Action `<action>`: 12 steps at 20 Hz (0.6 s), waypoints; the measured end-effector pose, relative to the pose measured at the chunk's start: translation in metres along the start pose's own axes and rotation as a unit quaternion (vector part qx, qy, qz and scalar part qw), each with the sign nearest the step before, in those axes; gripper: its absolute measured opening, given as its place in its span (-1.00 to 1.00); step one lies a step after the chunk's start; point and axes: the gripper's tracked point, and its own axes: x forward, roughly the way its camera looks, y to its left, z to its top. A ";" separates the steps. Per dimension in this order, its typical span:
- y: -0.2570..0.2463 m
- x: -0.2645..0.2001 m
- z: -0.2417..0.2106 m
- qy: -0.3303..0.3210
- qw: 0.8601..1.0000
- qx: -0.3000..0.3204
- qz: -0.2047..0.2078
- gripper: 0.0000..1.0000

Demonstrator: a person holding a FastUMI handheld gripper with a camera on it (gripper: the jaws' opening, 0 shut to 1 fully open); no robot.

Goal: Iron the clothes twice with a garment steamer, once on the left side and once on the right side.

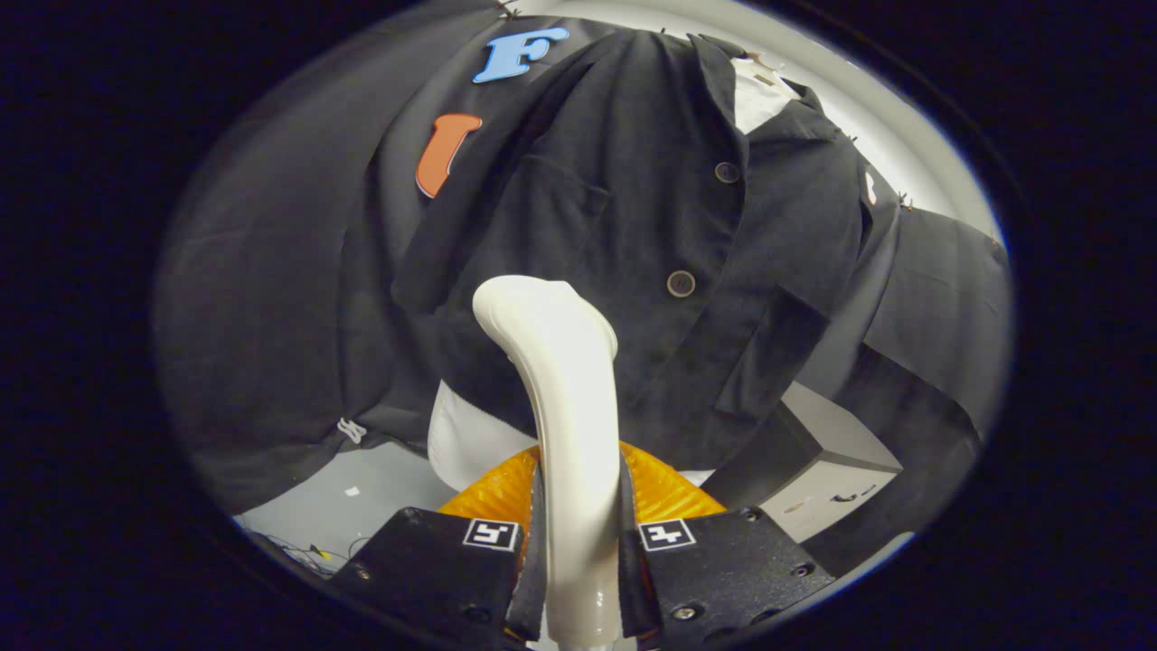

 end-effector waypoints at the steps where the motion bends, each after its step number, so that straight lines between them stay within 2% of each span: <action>1: 0.003 0.000 -0.008 0.007 1.000 -0.005 0.003 -0.30; 5: 0.010 0.003 -0.035 0.030 0.999 -0.017 0.022 -0.30; 9: 0.008 -0.003 -0.077 0.055 0.997 -0.006 0.058 -0.30; 12: -0.022 -0.026 -0.114 0.066 0.995 0.004 0.071 -0.30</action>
